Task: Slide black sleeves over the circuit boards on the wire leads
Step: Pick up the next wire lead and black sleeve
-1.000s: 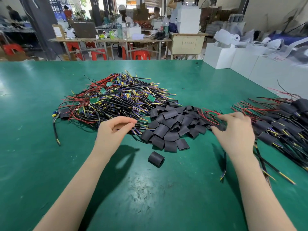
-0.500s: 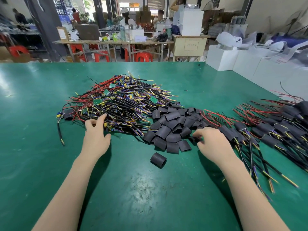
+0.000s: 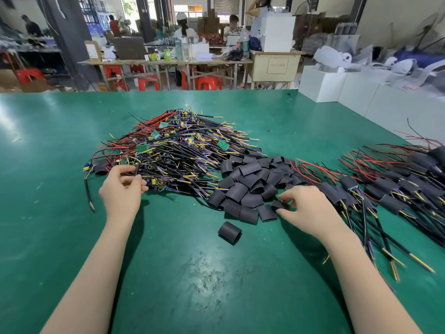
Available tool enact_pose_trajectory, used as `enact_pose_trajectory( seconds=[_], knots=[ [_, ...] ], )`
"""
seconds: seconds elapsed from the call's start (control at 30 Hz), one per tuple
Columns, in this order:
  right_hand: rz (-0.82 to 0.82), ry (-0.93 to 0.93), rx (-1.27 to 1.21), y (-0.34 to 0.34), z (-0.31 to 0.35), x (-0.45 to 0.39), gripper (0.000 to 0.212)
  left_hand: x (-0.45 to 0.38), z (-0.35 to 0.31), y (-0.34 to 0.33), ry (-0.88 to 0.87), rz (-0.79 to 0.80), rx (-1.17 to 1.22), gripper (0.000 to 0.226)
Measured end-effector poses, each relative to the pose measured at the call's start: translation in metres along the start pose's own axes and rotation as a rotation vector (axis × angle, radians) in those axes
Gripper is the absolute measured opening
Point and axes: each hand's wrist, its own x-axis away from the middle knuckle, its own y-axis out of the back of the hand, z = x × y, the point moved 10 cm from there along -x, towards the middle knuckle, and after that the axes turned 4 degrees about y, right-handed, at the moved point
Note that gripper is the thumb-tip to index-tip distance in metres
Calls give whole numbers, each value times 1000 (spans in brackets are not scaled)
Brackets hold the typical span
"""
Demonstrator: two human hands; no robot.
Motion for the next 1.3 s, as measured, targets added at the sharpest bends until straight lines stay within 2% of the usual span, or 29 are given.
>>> enact_pose_trajectory(
  seconds=[0.1, 0.3, 0.4, 0.5, 0.57, 0.6, 0.67, 0.73, 0.8, 1.07, 1.23, 1.3],
  knots=[
    [-9, 14, -36, 0, 2, 0, 27, 3, -13, 0, -90, -21, 129, 31],
    [0, 40, -16, 0, 3, 0, 23, 13, -35, -3, -197, 33, 200, 18],
    [12, 37, 25, 0, 4, 0, 30, 21, -32, -23, -159, 139, 104, 22],
    [12, 37, 36, 1, 5, 0, 31, 28, -21, -48, -59, 320, -17, 23],
    [10, 33, 25, 2, 5, 1, 31, 32, -23, -53, -89, 356, -153, 29],
    [11, 31, 21, 2, 4, 1, 30, 33, -26, -50, -133, 320, -264, 31],
    [12, 36, 19, 1, 5, 1, 28, 28, -37, -28, -188, 102, -449, 33],
    [-3, 42, 0, 2, 6, 1, 24, 23, -47, 4, -176, -148, -432, 27],
    [-17, 33, -21, 2, 5, 0, 26, 12, -53, 13, -178, -211, -439, 23],
    [-32, 34, -74, 1, 2, 0, 45, -61, -73, -30, -282, 1, -553, 25],
    [-43, 31, -78, 1, -3, -1, 46, -71, -61, -63, -329, 176, -783, 32],
    [-48, 37, -78, 1, -2, -1, 46, -71, -56, -66, -332, 185, -868, 35]
  ],
)
